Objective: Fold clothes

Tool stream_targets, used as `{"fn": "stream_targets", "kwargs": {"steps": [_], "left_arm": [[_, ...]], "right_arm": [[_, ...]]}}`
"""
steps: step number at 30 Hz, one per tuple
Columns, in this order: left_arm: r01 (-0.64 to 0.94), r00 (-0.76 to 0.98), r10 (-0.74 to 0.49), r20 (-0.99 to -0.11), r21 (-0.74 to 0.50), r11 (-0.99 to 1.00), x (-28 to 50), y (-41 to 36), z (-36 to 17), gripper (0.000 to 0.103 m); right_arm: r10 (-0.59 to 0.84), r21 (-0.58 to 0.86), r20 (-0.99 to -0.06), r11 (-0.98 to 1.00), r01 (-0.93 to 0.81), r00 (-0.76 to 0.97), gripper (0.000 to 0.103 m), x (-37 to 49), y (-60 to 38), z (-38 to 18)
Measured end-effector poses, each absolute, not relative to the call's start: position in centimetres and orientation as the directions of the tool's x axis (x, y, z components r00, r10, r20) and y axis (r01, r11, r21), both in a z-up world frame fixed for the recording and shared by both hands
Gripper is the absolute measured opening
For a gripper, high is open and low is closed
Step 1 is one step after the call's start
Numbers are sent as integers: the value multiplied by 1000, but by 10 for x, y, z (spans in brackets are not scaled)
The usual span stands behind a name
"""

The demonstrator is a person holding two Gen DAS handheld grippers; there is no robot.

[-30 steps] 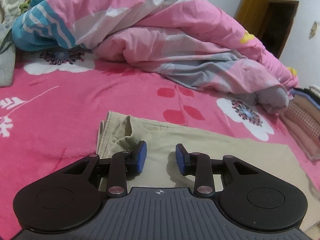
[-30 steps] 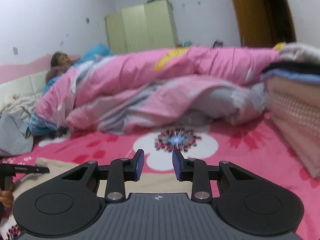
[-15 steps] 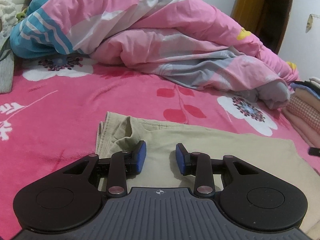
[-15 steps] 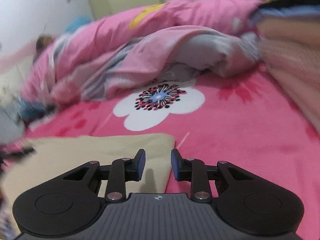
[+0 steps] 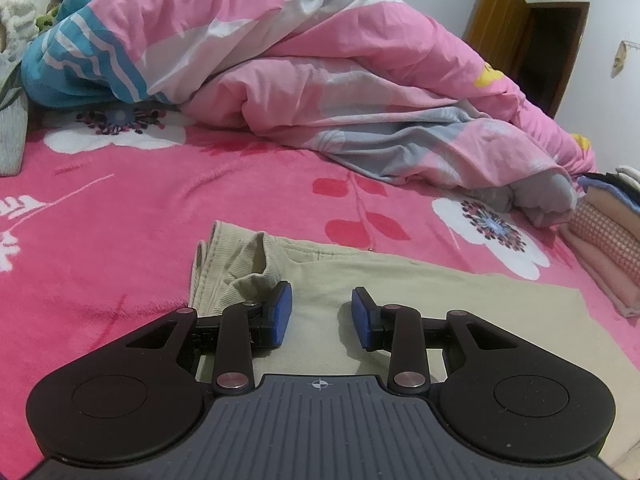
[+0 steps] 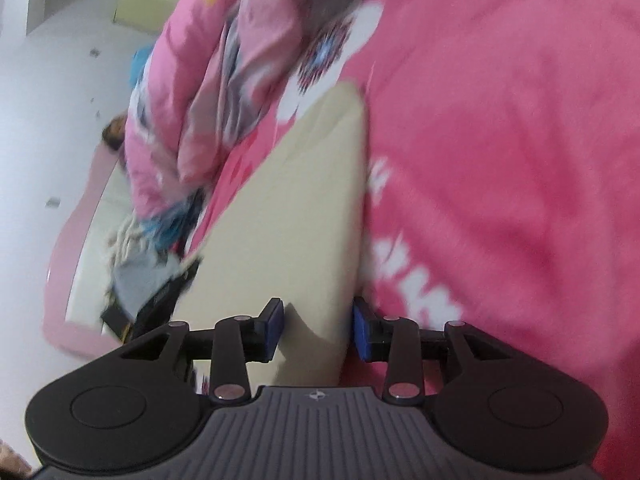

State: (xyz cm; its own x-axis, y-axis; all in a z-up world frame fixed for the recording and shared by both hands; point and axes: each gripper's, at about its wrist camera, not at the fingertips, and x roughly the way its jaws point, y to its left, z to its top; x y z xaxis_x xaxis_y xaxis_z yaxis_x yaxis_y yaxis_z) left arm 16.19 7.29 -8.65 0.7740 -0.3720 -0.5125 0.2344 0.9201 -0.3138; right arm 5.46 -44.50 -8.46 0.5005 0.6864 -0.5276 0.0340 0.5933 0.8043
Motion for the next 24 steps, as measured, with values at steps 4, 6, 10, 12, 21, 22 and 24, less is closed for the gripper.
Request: {"fn": "stream_targets", "kwargs": {"steps": [4, 6, 10, 12, 21, 22, 24], "left_arm": [[233, 776, -378, -504, -327, 916, 162, 75, -88, 33], [233, 778, -381, -500, -333, 913, 161, 76, -89, 33], [234, 777, -386, -497, -343, 910, 162, 77, -89, 33], [234, 776, -386, -499, -340, 911, 162, 77, -89, 33], [290, 757, -331, -563, -163, 943, 159, 53, -79, 34], [291, 761, -328, -560, -158, 944, 158, 52, -81, 34], [292, 765, -330, -553, -159, 943, 158, 52, -82, 34]], "right_arm": [[694, 823, -504, 566, 43, 514, 38, 50, -446, -90], [692, 824, -502, 565, 43, 519, 37, 49, -445, -91], [679, 816, -494, 578, 19, 542, 20, 47, -441, -90], [662, 798, -487, 603, -18, 570, 12, 46, -440, -82], [562, 582, -546, 788, -201, 621, 8, 57, -440, -19], [565, 587, -564, 787, -188, 603, 8, 59, -441, -29], [581, 618, -586, 771, -152, 564, 8, 62, -447, -56]]}}
